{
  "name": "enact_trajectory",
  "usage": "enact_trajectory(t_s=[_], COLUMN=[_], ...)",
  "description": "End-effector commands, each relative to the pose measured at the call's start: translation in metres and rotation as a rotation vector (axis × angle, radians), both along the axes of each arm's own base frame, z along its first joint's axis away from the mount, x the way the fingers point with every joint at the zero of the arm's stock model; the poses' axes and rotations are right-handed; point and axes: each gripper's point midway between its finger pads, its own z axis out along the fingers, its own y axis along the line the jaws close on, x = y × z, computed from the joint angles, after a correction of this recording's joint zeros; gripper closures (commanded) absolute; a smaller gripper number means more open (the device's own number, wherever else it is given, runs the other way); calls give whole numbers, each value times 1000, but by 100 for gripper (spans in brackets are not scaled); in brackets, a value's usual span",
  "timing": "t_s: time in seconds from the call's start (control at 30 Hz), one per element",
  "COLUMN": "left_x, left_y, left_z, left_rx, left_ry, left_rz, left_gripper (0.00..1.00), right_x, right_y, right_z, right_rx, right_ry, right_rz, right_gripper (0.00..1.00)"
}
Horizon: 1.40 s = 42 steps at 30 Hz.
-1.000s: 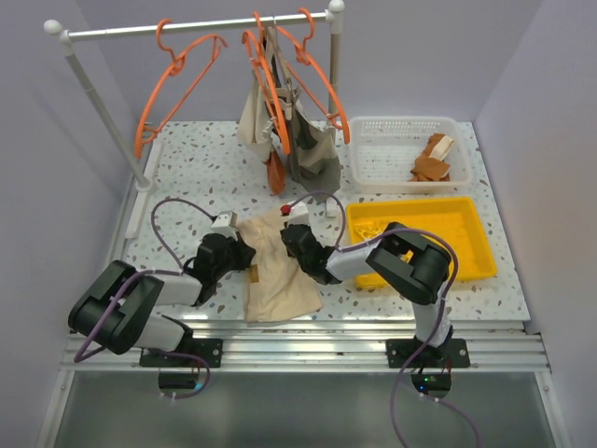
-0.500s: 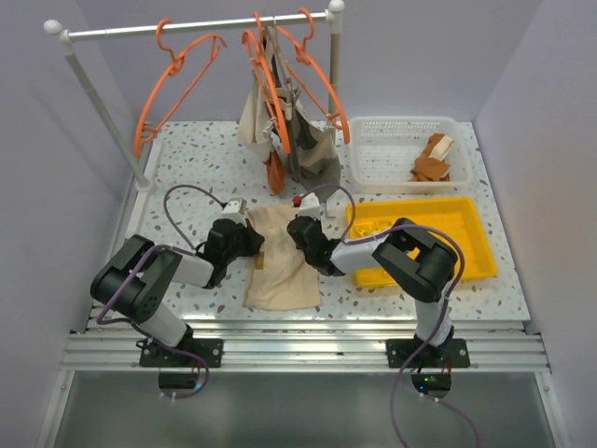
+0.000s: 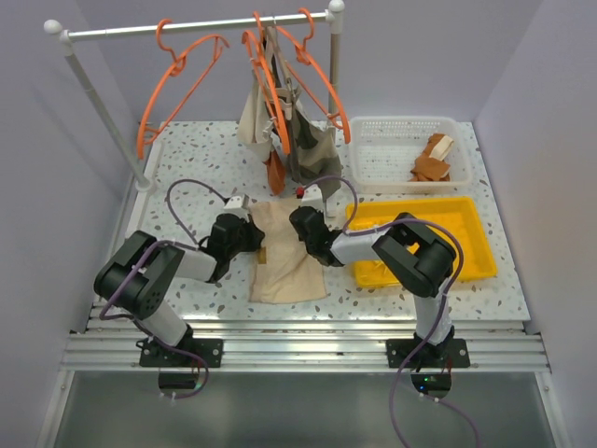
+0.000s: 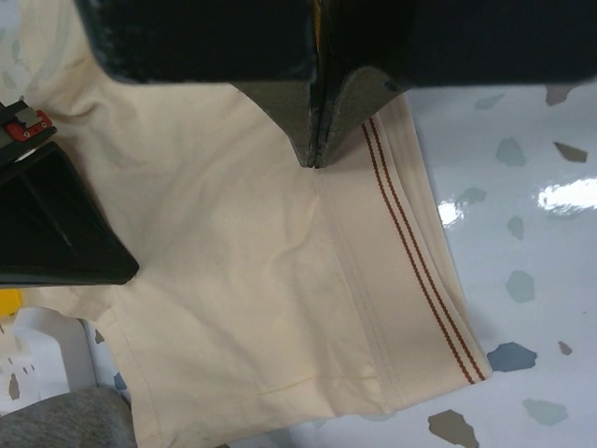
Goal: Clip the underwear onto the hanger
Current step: Flatten out the underwear at the center of the board, then pick up the hanger from the clothesline.
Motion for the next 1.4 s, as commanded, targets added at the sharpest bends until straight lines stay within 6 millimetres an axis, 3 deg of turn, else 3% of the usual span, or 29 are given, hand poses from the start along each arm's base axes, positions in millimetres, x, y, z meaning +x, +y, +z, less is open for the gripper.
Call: enact_trajectory(t_s=[0.0, 0.17, 0.23, 0.37, 0.4, 0.43, 0.47, 0.5, 0.53, 0.57, 0.63, 0.67, 0.7, 0.77, 0.8, 0.83, 0.9, 0.93, 1.0, 1.03, 1.13, 1.17, 1.23, 1.27, 1.33, 1.37], left_x=[-7, -12, -11, -11, -11, -13, -14, -14, -18, -21, -26, -29, -31, -35, -34, -37, -38, -39, -41, -42, -46, -49, -54, -58, -60, -63], left_y=[16, 23, 24, 29, 31, 37, 41, 48, 53, 58, 68, 70, 70, 71, 71, 73, 75, 77, 81, 83, 88, 90, 93, 96, 104, 107], left_z=[0, 15, 29, 60, 77, 79, 85, 102, 103, 118, 125, 140, 146, 151, 165, 164, 179, 181, 198, 203, 229, 247, 265, 288, 308, 336], left_rx=[64, 63, 55, 45, 33, 54, 64, 58, 78, 65, 70, 47, 37, 45, 35, 62, 67, 81, 97, 106, 144, 140, 166, 155, 195, 193], left_ry=[-7, -56, -95, -183, -227, -232, -248, -293, -292, -333, -343, -380, -393, -390, -413, -396, -418, -421, -459, -468, -529, -567, -613, -661, -693, -736], left_rz=[39, 57, 60, 69, 80, 95, 106, 136, 145, 167, 203, 212, 208, 204, 201, 196, 200, 198, 201, 206, 190, 193, 181, 192, 209, 223], left_gripper=[100, 100, 100, 78, 73, 57, 50, 42, 29, 19, 4, 0, 0, 0, 0, 0, 0, 0, 0, 0, 1, 1, 2, 2, 2, 2], right_x=[-14, -12, -9, -7, -7, -7, -5, -8, -8, -12, -15, -19, -23, -32, -35, -39, -48, -52, -60, -64, -74, -79, -84, -88, -92, -93], right_y=[-16, -10, -7, -5, -5, -4, 2, 1, 2, 4, 3, 0, 1, -6, -8, -10, -18, -20, -28, -31, -40, -45, -49, -53, -57, -59], right_z=[-31, -25, -17, 0, 4, 8, 24, 27, 33, 48, 63, 65, 82, 85, 103, 106, 109, 125, 126, 141, 150, 160, 168, 177, 182, 186], right_rx=[-99, -87, -80, -65, -61, -66, -33, -33, -33, -3, 12, 13, 41, 33, 57, 54, 49, 69, 66, 91, 102, 117, 131, 148, 154, 159], right_ry=[100, 95, 81, 46, 37, 25, -6, -14, -33, -60, -91, -93, -122, -126, -156, -160, -160, -189, -192, -223, -242, -264, -283, -304, -319, -332], right_rz=[16, 36, 43, 59, 67, 85, 106, 125, 151, 177, 203, 212, 231, 253, 261, 278, 290, 304, 316, 323, 333, 336, 345, 345, 346, 343], right_gripper=[100, 100, 93, 65, 55, 50, 46, 36, 32, 28, 24, 19, 9, 7, 1, 1, 2, 1, 1, 1, 1, 1, 1, 1, 1, 2])
